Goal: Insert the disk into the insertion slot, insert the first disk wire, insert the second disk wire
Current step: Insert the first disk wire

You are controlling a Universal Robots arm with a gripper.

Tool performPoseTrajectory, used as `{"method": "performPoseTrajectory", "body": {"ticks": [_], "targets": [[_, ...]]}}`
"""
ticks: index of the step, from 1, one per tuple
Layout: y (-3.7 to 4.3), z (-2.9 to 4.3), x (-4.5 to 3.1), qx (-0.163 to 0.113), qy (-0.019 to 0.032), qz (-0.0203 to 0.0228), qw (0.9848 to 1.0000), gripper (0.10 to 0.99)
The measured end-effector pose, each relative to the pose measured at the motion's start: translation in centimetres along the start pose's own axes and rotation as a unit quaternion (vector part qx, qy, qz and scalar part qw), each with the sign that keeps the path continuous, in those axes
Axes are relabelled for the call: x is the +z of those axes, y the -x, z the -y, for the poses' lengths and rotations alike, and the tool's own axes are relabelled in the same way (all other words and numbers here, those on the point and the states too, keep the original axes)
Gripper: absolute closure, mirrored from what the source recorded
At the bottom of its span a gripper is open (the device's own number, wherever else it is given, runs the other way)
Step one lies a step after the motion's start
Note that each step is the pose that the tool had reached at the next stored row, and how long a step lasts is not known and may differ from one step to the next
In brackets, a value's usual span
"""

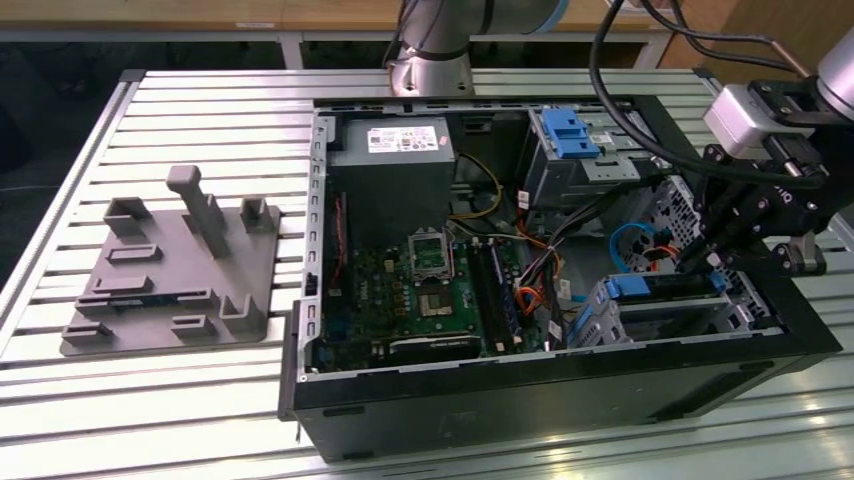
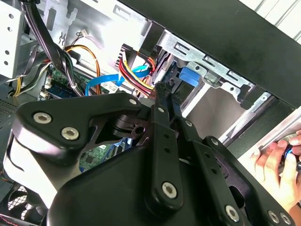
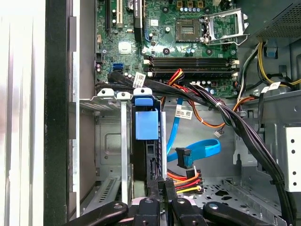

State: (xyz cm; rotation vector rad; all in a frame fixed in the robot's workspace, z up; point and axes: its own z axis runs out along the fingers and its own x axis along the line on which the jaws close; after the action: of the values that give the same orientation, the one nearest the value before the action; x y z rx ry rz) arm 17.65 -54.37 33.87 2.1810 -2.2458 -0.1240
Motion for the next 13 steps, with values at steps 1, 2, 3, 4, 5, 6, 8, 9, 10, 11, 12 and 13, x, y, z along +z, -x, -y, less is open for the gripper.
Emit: {"method": "performPoseTrajectory", "body": {"ticks": [1,2,3,4,5,6,8,9,10,11,12,13], "targets": [[-0.01,0.0,0.01,0.0,0.0,0.0,1.0,0.922],[-0.02,0.0,0.02,-0.001,0.0001,0.0,1.0,0.922],[-0.03,0.01,0.02,-0.002,0.0001,-0.0002,1.0,0.922],[-0.05,0.01,0.04,-0.004,0.0002,-0.0001,1.0,0.922],[-0.06,0.01,0.04,-0.005,0.0002,-0.0002,1.0,0.922],[-0.06,0.01,0.04,-0.006,0.0003,-0.0003,1.0,0.922],[-0.07,0.01,0.03,-0.006,0.0003,-0.0005,1.0,0.922],[-0.07,0.01,0.03,-0.006,0.0003,-0.0005,1.0,0.922],[-0.07,0.01,0.03,-0.006,0.0003,-0.0005,1.0,0.922],[-0.07,0.01,0.04,-0.006,0.0003,-0.0005,1.0,0.922],[-0.07,0.01,0.04,-0.006,0.0003,-0.0005,1.0,0.922],[-0.09,0.01,0.04,-0.006,0.0003,-0.0005,1.0,0.922]]}}
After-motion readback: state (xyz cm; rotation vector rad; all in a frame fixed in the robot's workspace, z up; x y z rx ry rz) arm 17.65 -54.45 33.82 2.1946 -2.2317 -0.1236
